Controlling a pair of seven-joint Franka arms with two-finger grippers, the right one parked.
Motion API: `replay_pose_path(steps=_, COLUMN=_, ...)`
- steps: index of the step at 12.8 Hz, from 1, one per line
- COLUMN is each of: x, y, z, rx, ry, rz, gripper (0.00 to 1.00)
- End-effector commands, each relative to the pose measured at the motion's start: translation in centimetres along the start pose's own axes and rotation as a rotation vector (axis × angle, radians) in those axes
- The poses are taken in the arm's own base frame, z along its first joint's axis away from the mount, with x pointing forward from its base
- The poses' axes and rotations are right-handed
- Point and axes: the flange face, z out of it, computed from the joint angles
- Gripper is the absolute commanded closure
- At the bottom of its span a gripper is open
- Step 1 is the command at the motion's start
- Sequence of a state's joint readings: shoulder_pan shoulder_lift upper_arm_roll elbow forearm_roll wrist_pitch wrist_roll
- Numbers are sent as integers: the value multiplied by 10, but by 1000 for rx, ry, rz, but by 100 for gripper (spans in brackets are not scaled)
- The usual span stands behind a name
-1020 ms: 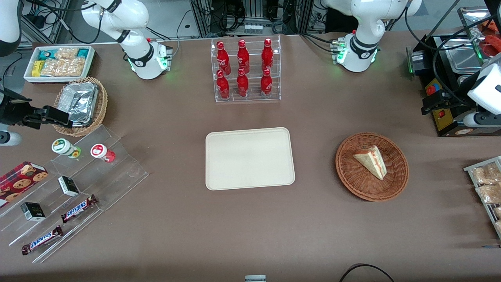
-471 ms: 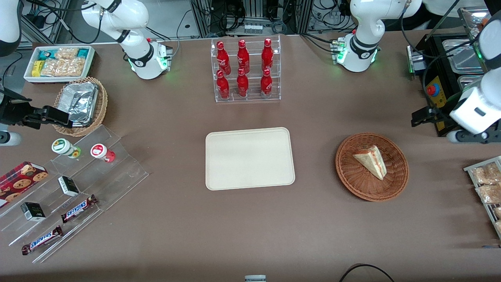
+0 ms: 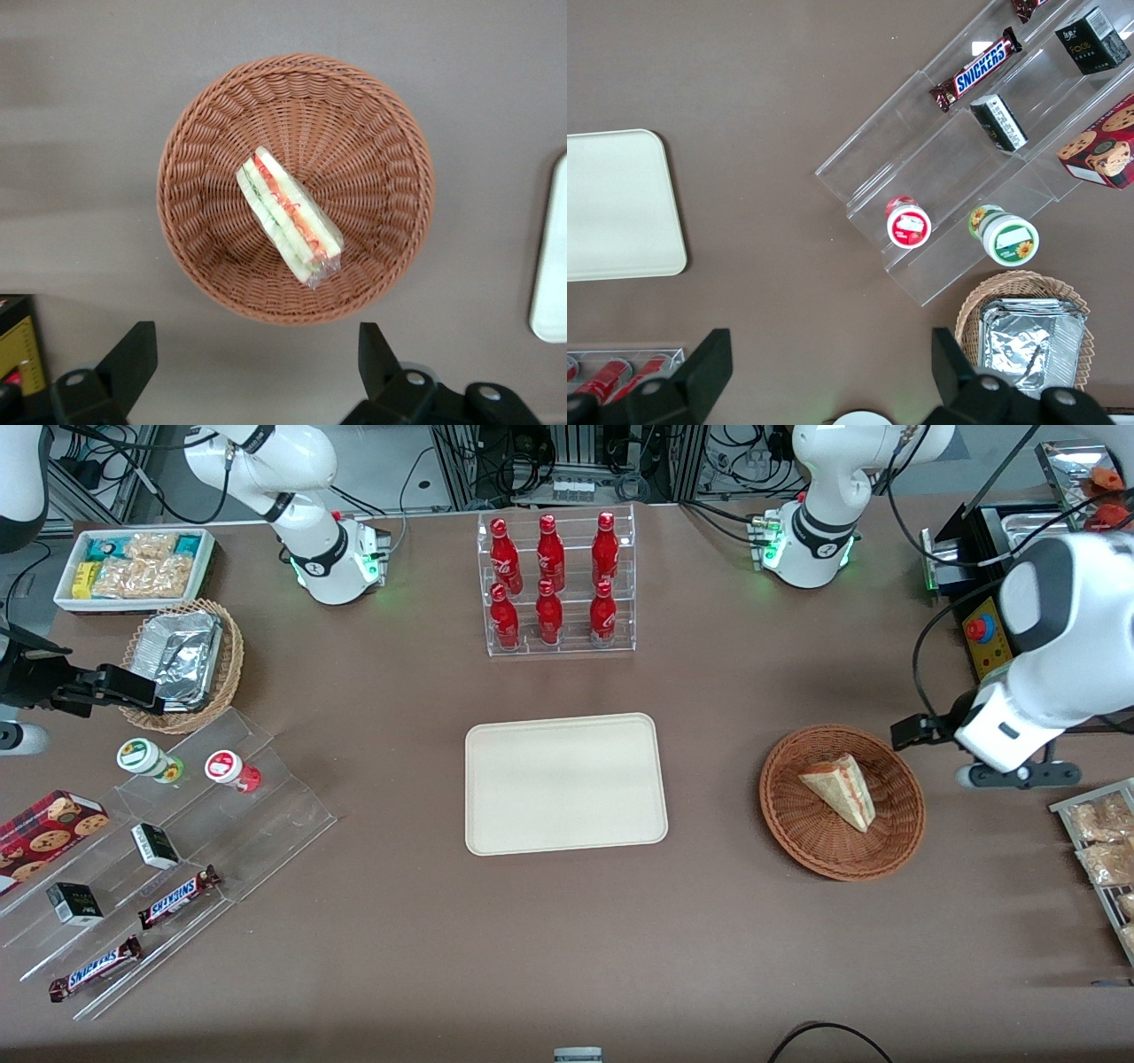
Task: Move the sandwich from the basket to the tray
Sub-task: 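Move the left gripper over the wicker basket toward the wrapped sandwich, then lower the open left gripper around the sandwich in the basket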
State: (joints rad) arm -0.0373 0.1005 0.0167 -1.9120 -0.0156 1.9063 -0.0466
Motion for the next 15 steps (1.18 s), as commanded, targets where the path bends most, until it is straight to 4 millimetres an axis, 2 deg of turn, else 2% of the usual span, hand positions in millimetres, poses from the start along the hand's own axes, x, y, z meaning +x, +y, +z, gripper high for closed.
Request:
replay_pose_path(steps=1, x=1, y=4, z=22, rx=1, ry=7, rz=-67, gripper=0)
replay_pose_path(steps=4, x=-5, y=10, z=49, rx=-5, ry=38, rz=-143, gripper=0)
replay_pose_path(steps=11, x=-18, y=10, z=91, rx=-29, ry=71, rz=-459, gripper=0)
replay_pose_path(steps=13, x=-22, y=29, z=96, rx=-39, ry=96, rz=-518, gripper=0)
replay_pose_path(steps=15, x=-21, y=32, z=102, rx=-41, ry=98, rz=-557, gripper=0)
